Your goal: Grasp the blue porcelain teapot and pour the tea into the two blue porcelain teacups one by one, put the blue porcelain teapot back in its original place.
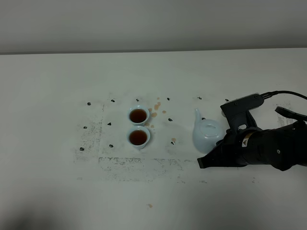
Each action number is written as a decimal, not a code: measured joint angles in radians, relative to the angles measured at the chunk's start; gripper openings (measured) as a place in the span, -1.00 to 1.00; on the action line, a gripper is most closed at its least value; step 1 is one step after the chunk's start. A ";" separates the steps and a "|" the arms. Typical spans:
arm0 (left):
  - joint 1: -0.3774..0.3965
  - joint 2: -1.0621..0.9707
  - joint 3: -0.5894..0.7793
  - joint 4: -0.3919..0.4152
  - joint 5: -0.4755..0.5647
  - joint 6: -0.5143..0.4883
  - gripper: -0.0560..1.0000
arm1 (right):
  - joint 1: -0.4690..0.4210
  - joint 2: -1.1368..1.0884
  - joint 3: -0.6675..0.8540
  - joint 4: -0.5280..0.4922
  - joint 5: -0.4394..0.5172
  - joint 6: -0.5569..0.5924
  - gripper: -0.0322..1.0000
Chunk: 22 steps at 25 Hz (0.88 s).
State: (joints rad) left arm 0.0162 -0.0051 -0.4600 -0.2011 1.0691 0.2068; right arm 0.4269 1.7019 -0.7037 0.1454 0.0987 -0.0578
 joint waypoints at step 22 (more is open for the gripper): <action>0.000 0.000 0.000 0.000 0.000 0.000 0.40 | -0.001 -0.112 -0.001 0.017 0.296 0.000 -0.45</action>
State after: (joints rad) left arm 0.0162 -0.0051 -0.4600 -0.2011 1.0691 0.2068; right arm 0.4260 1.5904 -0.7046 0.1621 0.3948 -0.0578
